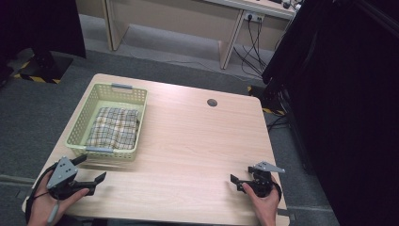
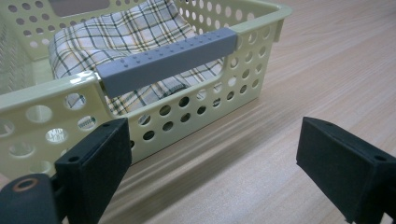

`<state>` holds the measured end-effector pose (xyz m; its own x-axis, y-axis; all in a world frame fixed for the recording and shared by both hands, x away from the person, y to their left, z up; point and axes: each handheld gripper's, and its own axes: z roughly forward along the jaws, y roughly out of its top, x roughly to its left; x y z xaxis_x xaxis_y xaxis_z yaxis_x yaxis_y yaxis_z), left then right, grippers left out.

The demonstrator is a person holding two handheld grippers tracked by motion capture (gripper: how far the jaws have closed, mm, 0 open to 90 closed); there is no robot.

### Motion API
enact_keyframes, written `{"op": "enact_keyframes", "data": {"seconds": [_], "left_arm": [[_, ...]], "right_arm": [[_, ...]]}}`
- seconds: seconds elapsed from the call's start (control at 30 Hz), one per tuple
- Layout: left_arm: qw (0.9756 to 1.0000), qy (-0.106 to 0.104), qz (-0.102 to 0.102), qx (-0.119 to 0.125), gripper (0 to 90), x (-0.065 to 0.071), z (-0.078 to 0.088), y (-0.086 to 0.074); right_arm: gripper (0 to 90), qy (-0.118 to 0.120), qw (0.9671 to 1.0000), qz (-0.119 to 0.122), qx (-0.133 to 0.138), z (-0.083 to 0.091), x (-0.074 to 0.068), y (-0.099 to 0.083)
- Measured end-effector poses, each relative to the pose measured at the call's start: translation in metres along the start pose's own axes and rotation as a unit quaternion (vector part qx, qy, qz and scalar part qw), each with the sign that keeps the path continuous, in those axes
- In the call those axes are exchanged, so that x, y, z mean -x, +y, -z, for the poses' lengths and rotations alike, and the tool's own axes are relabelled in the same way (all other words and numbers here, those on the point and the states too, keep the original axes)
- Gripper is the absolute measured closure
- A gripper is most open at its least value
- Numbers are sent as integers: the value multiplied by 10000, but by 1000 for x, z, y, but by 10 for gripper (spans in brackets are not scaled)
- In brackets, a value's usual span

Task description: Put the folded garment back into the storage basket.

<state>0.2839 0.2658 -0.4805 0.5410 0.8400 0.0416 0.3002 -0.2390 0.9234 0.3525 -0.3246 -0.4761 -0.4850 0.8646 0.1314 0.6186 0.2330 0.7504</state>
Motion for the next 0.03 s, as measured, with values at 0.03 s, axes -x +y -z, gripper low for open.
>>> {"op": "enact_keyframes", "data": {"seconds": [0.03], "left_arm": [[10000,1,3,-1,99,0,0,0]], "right_arm": [[70,5,10000,1,-7,0,0,0]]}}
